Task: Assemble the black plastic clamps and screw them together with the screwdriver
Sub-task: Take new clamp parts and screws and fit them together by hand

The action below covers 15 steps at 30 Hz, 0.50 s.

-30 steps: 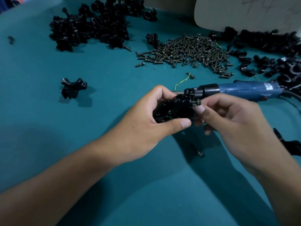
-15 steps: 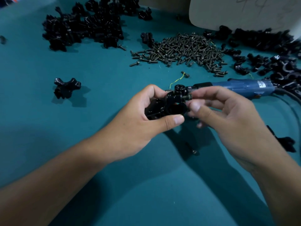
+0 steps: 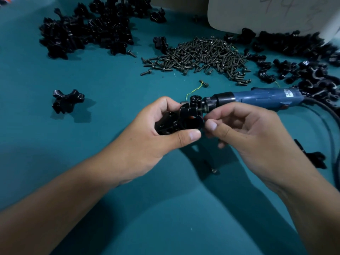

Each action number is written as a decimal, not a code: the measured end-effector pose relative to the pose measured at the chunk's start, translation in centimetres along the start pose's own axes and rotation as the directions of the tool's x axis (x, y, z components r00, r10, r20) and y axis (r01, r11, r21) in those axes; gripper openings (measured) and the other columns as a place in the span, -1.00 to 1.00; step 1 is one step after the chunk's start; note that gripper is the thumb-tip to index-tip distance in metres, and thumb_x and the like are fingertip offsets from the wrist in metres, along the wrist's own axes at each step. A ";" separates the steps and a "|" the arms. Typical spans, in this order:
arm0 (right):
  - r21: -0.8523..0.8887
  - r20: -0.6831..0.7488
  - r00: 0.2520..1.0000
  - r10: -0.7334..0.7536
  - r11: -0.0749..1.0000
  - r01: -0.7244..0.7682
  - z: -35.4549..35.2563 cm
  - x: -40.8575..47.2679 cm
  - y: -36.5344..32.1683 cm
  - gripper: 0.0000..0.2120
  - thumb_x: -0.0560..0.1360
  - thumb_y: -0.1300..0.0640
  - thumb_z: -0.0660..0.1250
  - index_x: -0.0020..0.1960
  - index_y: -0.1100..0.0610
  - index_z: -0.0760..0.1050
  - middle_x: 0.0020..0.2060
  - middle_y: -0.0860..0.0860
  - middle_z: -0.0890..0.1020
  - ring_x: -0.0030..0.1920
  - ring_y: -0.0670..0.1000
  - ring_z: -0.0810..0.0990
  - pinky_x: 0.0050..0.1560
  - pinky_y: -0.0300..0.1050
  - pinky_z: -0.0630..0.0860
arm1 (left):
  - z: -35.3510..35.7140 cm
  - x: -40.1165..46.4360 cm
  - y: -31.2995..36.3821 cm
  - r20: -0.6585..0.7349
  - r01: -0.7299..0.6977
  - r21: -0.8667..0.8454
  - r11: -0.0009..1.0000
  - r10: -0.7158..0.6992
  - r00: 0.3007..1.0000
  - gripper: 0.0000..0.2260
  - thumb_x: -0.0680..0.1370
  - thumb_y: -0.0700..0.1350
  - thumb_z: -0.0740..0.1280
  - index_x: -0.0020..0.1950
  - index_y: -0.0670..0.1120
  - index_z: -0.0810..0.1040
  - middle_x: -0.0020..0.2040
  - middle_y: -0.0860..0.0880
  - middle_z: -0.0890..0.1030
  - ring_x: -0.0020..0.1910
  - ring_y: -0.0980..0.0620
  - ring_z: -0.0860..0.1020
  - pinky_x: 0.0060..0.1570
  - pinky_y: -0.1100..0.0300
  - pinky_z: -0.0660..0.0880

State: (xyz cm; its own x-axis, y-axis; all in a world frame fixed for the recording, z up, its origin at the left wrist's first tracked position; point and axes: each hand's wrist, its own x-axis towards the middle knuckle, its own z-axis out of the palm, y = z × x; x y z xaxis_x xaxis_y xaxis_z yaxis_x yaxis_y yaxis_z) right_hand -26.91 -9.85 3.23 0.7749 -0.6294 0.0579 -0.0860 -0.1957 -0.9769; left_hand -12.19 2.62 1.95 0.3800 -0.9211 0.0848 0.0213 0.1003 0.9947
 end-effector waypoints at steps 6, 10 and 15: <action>0.064 -0.044 0.993 -0.106 0.992 0.109 0.3 -0.1 -0.4 -0.74 0.29 0.15 0.53 -0.04 0.05 0.61 -0.19 -0.01 0.74 -0.12 -0.09 0.71 -0.03 -0.27 0.63 | -0.3 0.0 -0.3 0.001 0.083 -0.103 0.991 -0.084 0.996 -0.74 0.40 -0.15 0.49 0.00 -0.15 0.49 -0.34 0.10 0.59 -0.32 0.12 0.49 -0.28 0.32 0.39; 0.060 -0.058 0.989 -0.139 0.988 0.142 0.2 -0.1 -0.6 -0.75 0.30 0.18 0.53 -0.06 0.04 0.59 -0.17 0.01 0.74 -0.08 -0.05 0.73 -0.01 -0.24 0.63 | -0.5 0.1 -0.5 0.001 0.116 -0.096 0.989 -0.116 0.993 -0.72 0.40 -0.12 0.49 0.03 -0.15 0.52 -0.32 0.06 0.60 -0.31 0.07 0.46 -0.28 0.18 0.32; 0.045 -0.048 0.990 -0.132 0.990 0.135 0.1 -0.1 -0.4 -0.76 0.32 0.19 0.53 -0.05 0.04 0.59 -0.13 0.00 0.74 -0.08 -0.06 0.72 0.00 -0.23 0.62 | -0.5 0.2 -0.6 0.002 0.115 -0.097 0.989 -0.115 0.993 -0.74 0.40 -0.14 0.49 0.01 -0.14 0.53 -0.32 0.05 0.60 -0.33 0.08 0.45 -0.33 0.27 0.34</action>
State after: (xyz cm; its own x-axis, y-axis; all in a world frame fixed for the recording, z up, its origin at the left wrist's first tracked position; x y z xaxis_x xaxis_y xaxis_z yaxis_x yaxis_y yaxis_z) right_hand -26.90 -9.58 3.59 0.7484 -0.6334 0.1966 0.0470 -0.2450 -0.9684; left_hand -11.71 2.58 1.35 0.3733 -0.9272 -0.0303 0.1544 0.0299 0.9876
